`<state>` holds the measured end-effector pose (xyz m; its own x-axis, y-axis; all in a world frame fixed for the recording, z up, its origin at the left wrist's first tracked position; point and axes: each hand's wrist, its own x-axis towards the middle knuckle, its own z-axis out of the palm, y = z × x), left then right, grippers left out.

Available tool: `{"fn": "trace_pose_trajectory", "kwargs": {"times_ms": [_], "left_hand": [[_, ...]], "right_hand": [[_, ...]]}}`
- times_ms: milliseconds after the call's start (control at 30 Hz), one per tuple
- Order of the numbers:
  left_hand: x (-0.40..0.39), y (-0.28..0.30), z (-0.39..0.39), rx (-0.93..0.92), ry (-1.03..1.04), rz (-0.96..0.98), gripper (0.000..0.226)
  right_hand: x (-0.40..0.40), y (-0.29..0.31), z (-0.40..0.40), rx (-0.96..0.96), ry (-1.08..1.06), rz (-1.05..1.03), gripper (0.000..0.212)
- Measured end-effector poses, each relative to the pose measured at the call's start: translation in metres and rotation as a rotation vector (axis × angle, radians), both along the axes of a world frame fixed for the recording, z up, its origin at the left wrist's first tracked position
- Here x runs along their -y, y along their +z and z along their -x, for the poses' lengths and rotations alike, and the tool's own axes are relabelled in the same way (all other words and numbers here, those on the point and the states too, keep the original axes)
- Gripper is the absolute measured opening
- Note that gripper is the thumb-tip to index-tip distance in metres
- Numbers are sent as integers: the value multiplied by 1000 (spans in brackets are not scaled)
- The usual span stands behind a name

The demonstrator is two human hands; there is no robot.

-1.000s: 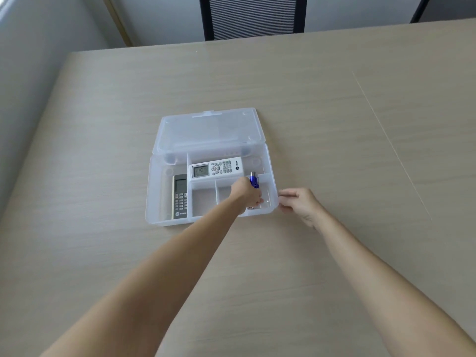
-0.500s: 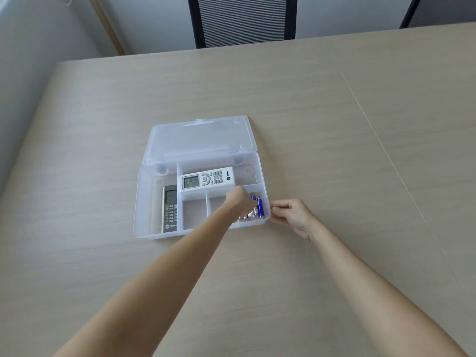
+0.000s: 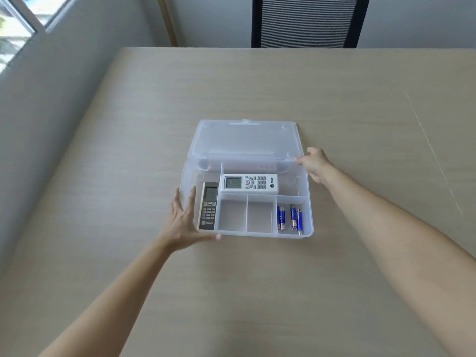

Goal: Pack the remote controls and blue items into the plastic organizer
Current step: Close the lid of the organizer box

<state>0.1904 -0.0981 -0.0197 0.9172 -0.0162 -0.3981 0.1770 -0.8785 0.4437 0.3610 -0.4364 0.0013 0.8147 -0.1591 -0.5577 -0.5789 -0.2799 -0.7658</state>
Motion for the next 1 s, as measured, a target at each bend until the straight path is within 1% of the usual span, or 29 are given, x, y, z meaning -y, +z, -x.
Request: {"fn": "trace_pose_trajectory", "kwargs": {"times_ms": [33, 67, 167, 233, 333, 367, 400, 500, 533, 633, 700, 733, 767, 800, 833, 867, 900, 933, 967, 1000], "left_hand": [[0, -4, 0, 10, -13, -29, 152], [1, -7, 0, 28, -13, -63, 153], [4, -15, 0, 94, 9, -145, 154], [6, -17, 1, 121, 17, -147, 156], [9, -16, 1, 150, 35, -145, 159], [9, -15, 2, 153, 39, -146, 159], [10, -14, 2, 154, 40, -149, 160], [11, -10, 2, 133, 50, -147, 163], [11, -8, 2, 118, 63, -137, 164], [14, 1, 0, 76, 75, -89, 167], [11, 6, -2, 69, 62, 15, 167], [7, 9, -2, 60, 76, 120, 166], [2, 13, -2, 34, 110, 259, 162], [-5, 19, 0, -5, 161, 420, 156], [-13, 24, 2, -58, 228, 585, 151], [-21, 29, 6, -126, 306, 735, 151], [-29, 33, 10, -180, 396, 853, 156], [-35, 34, 13, -205, 473, 926, 159], [-37, 35, 16, -204, 523, 963, 157], [-37, 35, 20, -186, 551, 975, 151]], "right_hand": [[-4, -1, -6, -17, -5, 16, 78], [-7, -4, -13, -25, -22, 32, 82], [-10, -13, -30, -53, -90, 73, 77], [-12, -18, -34, -44, -125, 91, 72], [-15, -17, -31, 51, -183, 60, 70], [-16, -12, -28, 88, -198, 23, 67], [-17, -7, -24, 124, -206, -47, 57], [-19, 24, -7, 178, -267, -362, 17], [-16, 35, 0, 171, -270, -467, 15], [4, 60, 26, 143, -203, -720, 70], [15, 71, 49, 89, -162, -830, 91], [18, 74, 62, 47, -135, -823, 102], [20, 75, 73, 3, -100, -760, 110], [20, 75, 85, -39, -61, -684, 112], [18, 72, 96, -67, -29, -624, 109], [15, 71, 110, -82, -1, -587, 103], [12, 66, 119, -99, 29, -564, 92], [5, 63, 127, -111, 64, -540, 76], [0, 60, 134, -103, 94, -500, 64], [-6, 57, 141, -84, 118, -438, 60]]}}
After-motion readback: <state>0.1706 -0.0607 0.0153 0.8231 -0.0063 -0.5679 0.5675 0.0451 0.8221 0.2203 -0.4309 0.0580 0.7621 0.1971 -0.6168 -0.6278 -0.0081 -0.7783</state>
